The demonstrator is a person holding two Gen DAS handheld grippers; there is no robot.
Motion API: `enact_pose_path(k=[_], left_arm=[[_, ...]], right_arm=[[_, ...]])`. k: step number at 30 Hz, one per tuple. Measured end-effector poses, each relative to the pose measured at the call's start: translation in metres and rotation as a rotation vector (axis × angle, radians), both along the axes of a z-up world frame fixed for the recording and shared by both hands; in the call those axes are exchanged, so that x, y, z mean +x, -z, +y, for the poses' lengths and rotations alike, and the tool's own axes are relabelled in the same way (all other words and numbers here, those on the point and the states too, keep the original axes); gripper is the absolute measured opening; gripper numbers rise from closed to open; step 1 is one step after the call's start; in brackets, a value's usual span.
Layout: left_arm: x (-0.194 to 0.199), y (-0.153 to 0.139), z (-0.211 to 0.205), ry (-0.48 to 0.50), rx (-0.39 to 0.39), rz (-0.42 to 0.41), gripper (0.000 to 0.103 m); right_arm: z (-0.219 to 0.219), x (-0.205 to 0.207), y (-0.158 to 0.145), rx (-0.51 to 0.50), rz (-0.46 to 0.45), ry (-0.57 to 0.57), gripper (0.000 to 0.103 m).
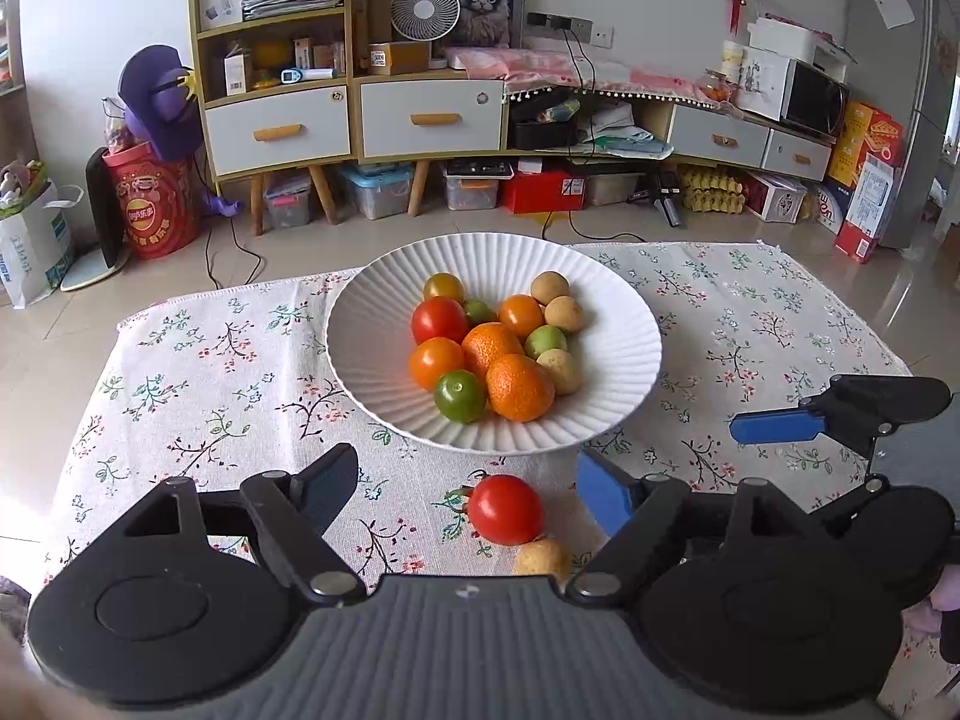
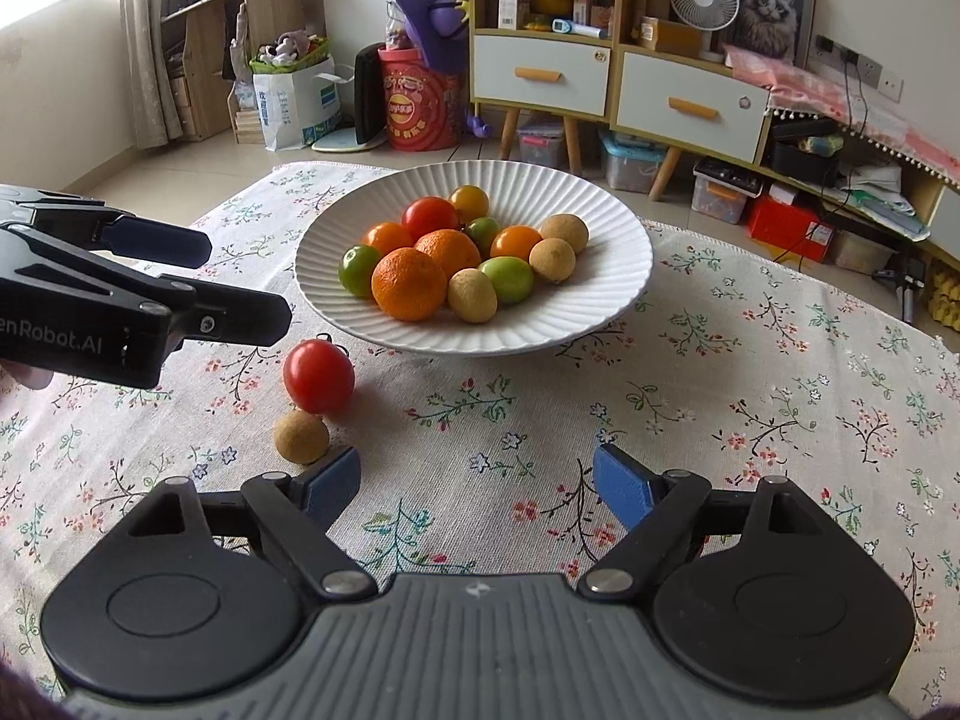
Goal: Organize fruits
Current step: 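Move both open tools back to the red tomato and last brown fruit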
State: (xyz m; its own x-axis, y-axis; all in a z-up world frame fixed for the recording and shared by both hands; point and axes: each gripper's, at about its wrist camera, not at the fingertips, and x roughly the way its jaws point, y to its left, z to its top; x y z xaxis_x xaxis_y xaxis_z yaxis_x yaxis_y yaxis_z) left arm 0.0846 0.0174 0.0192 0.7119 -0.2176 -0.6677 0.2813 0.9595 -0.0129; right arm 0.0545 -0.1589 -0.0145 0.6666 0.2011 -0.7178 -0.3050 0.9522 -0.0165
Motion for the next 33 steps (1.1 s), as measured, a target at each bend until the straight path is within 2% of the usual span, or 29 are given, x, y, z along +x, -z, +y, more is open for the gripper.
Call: enact_pose_path(k=[13, 19, 25, 33], left_arm=[[-0.016, 0.012, 0.014, 0.006, 0.047, 0.014, 0.09], [-0.023, 0.024, 0.024, -0.007, 0.051, 0.055, 0.095], [-0.026, 0.038, 0.033, -0.024, 0.041, 0.107, 0.096], [-0.033, 0.053, 0.03, 0.003, 0.065, 0.093, 0.096]], right_arm=[[0.0, -0.014, 0.013, -0.036, 0.03, -0.023, 0.091], [0.003, -0.024, 0.023, -0.057, 0.05, -0.05, 0.094], [-0.002, -0.029, 0.026, -0.042, 0.045, -0.051, 0.101], [-0.004, -0.029, 0.03, -0.019, 0.017, -0.06, 0.102]])
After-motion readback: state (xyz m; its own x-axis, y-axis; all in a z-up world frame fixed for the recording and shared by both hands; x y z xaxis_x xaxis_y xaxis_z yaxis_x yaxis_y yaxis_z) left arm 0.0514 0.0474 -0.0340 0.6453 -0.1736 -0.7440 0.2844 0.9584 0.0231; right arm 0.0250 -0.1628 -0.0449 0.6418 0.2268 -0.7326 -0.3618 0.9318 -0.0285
